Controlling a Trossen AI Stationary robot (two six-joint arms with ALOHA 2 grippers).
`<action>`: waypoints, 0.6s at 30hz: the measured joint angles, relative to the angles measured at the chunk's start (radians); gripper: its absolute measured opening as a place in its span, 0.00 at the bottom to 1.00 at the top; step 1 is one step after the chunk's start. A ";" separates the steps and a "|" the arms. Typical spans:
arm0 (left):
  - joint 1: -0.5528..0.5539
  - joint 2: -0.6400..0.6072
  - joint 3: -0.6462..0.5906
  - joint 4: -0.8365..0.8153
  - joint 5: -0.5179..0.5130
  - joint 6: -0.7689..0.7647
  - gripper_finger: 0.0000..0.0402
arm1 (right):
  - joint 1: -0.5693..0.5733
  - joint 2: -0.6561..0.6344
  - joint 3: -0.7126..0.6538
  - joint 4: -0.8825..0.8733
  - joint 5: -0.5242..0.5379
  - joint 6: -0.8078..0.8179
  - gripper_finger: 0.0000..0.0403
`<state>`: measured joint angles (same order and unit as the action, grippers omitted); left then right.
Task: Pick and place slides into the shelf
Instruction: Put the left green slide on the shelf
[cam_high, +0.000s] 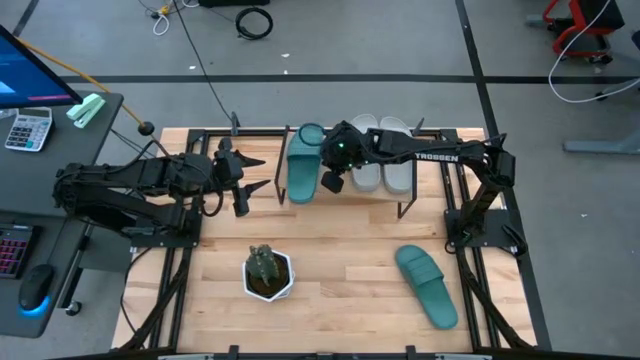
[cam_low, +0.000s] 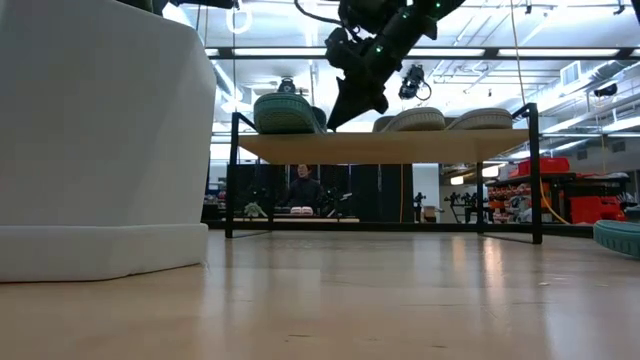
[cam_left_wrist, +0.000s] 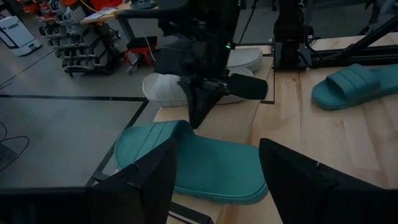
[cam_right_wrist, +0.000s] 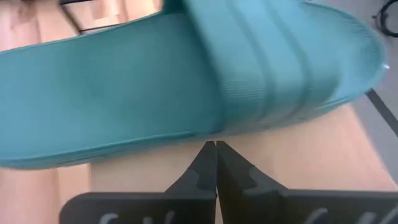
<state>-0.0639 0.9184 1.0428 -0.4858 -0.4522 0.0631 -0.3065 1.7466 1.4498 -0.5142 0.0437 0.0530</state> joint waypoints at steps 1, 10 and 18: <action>0.000 0.000 0.000 0.000 0.000 0.000 0.58 | -0.004 0.000 0.000 0.007 0.000 -0.002 0.00; 0.000 0.000 0.000 0.003 0.000 -0.007 0.58 | -0.027 0.000 0.000 0.079 -0.051 -0.002 0.00; 0.017 0.001 0.000 0.011 0.000 -0.008 0.58 | -0.026 0.000 0.000 0.083 -0.103 -0.002 0.00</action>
<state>-0.0466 0.9192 1.0428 -0.4750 -0.4522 0.0553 -0.3328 1.7462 1.4498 -0.4313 -0.0591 0.0513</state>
